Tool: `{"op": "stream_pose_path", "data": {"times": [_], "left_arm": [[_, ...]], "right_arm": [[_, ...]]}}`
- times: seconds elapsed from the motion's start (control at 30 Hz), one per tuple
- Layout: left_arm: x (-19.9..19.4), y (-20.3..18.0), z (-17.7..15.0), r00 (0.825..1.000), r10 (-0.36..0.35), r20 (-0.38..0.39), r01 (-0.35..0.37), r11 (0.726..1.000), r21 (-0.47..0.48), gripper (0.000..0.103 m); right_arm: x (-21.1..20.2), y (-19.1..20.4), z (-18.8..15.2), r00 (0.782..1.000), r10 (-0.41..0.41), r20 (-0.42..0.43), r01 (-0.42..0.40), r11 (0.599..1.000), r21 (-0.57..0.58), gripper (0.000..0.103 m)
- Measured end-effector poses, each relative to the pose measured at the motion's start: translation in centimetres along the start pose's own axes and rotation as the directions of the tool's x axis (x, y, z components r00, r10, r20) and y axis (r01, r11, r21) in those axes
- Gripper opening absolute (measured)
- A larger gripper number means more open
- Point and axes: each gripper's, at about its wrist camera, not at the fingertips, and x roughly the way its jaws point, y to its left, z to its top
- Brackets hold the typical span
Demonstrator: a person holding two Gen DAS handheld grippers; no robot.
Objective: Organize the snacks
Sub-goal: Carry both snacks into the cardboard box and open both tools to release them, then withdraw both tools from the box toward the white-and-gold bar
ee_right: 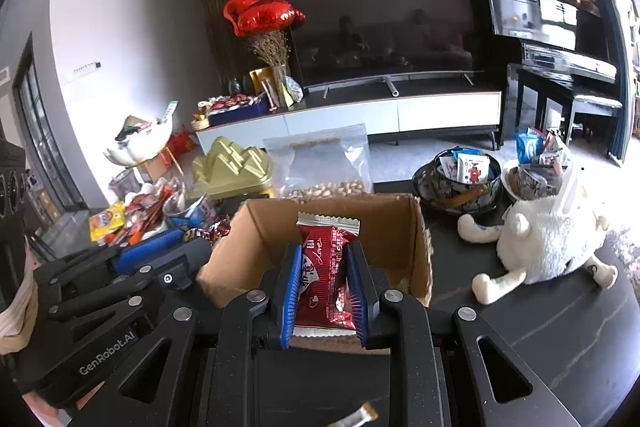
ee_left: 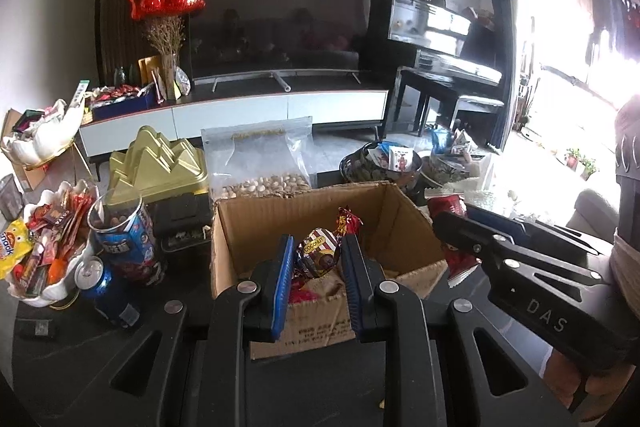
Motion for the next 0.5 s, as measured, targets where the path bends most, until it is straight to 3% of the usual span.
{"op": "stream_pose_path", "data": {"times": [0.27, 0.33, 0.37, 0.4, 0.5], "left_arm": [[3.8, 0.7, 1.4, 0.999, 0.012, -0.034, -0.012, 1.0, -0.009, 0.026], [4.5, 1.0, 1.7, 0.999, 0.035, -0.033, -0.036, 0.999, -0.011, 0.051], [4.5, 1.2, 1.7, 0.998, 0.052, -0.024, -0.052, 0.999, -0.012, 0.055], [4.4, 1.3, 1.7, 0.998, 0.064, -0.018, -0.064, 0.998, -0.011, 0.056], [4.2, 1.5, 1.2, 0.997, 0.081, -0.014, -0.081, 0.997, -0.011, 0.057]], "right_arm": [[2.9, -1.1, 1.4, 1.0, -0.022, -0.001, 0.022, 1.0, -0.014, 0.024], [3.7, -1.4, 1.7, 0.999, -0.034, -0.002, 0.034, 0.999, -0.011, 0.025], [4.0, -1.5, 1.8, 0.999, -0.045, -0.005, 0.045, 0.999, -0.01, 0.032], [4.1, -1.6, 1.7, 0.999, -0.052, -0.005, 0.052, 0.999, -0.01, 0.044], [4.2, -1.7, 1.0, 0.997, -0.083, -0.001, 0.083, 0.996, -0.024, 0.048]]}}
